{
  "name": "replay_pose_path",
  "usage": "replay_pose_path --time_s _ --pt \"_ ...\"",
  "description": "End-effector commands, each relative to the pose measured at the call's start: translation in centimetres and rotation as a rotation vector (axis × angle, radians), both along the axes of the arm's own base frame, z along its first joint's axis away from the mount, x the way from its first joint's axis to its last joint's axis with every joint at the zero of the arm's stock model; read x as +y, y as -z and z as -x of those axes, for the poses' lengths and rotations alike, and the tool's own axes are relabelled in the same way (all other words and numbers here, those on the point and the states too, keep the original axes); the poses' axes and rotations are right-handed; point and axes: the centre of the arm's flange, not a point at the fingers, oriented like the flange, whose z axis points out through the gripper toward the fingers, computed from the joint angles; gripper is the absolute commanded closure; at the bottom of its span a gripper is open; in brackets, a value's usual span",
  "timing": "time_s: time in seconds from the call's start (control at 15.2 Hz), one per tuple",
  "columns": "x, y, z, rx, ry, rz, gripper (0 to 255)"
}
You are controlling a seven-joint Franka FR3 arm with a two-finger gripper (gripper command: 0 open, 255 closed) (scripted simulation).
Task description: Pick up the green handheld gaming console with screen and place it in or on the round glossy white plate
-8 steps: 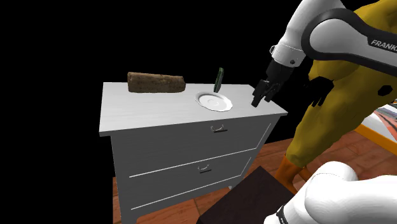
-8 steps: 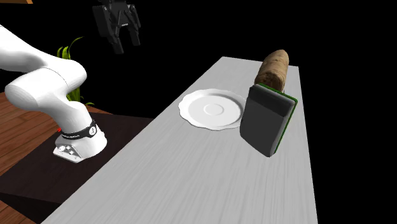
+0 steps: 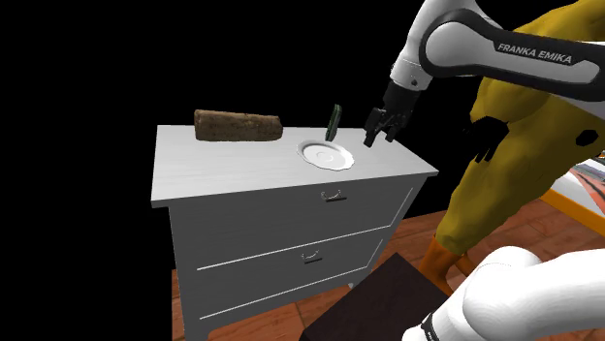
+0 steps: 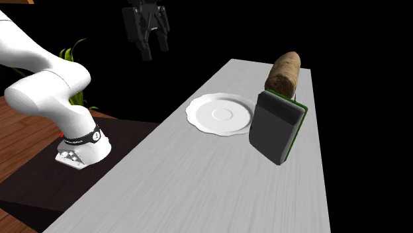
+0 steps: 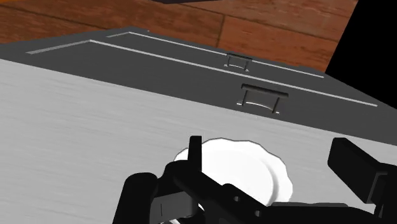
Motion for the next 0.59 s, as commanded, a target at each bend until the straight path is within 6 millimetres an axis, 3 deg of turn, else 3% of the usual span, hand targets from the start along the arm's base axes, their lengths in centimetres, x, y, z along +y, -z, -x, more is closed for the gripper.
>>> replay_pose_path --time_s 0.0,0.53 --pt "-1.0 0.1 -2.7 0.000 0.021 0.003 0" --pt "-4.8 0.3 -12.5 -0.002 0.103 0.012 0"
